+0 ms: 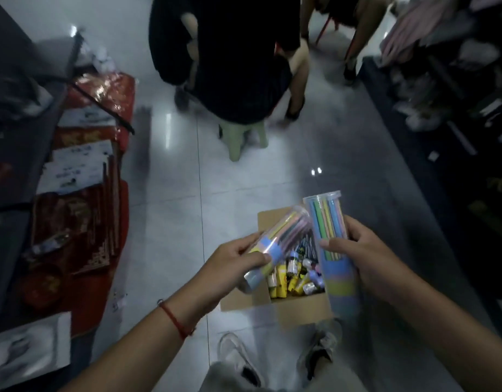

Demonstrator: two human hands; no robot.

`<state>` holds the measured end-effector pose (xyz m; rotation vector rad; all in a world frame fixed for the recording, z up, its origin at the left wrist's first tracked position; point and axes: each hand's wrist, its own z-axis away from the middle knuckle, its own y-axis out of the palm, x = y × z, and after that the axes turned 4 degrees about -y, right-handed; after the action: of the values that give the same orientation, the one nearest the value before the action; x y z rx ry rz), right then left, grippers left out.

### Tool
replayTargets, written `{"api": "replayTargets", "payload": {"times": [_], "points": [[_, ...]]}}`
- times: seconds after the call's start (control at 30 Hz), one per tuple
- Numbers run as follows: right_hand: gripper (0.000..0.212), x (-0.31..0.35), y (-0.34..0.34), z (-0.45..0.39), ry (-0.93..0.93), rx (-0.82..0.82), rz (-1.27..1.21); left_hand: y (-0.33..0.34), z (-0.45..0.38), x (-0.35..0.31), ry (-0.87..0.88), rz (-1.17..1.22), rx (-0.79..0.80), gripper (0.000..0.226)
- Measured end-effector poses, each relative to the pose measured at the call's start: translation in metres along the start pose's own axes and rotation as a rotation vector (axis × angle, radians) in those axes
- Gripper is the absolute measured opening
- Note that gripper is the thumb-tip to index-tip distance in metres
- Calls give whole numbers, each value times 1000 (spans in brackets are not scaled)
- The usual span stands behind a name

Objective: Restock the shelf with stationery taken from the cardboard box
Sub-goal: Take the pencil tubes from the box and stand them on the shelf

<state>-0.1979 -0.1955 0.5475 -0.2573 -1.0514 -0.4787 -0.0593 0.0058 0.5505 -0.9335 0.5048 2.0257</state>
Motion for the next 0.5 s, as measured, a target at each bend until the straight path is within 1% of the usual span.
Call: {"api": "replayTargets", "payload": {"times": [0.03, 0.07, 0.13, 0.17, 0.27, 0.33, 0.37, 0.43, 0.47, 0.5], "points": [[45, 20, 13, 12, -29, -16, -41, -9, 20, -11, 3, 69, 25, 25], [42, 38, 25, 23, -63, -32, -88, -17, 35, -19, -1, 156, 48, 28], [35, 64, 51, 38, -92, -62, -212, -30, 58, -28, -42, 332, 99, 40], [36, 72, 64, 43, -75, -66, -277, -34, 67, -32, -58, 423, 131, 47], [56, 90, 97, 50, 55, -39, -406, -43, 87, -45, -24, 701, 182, 54], [58, 97, 114, 49, 118, 11, -440, -49, 95, -49, 2, 853, 158, 55], [57, 100, 120, 48, 137, 37, -458, -53, 96, -49, 18, 901, 156, 56], [57, 104, 128, 44, 172, 91, -475, -61, 101, -49, 72, 915, 141, 66], [56, 107, 131, 43, 194, 116, -474, -65, 103, -48, 89, 897, 119, 67], [53, 109, 134, 42, 208, 142, -463, -67, 107, -48, 99, 891, 97, 64]]}}
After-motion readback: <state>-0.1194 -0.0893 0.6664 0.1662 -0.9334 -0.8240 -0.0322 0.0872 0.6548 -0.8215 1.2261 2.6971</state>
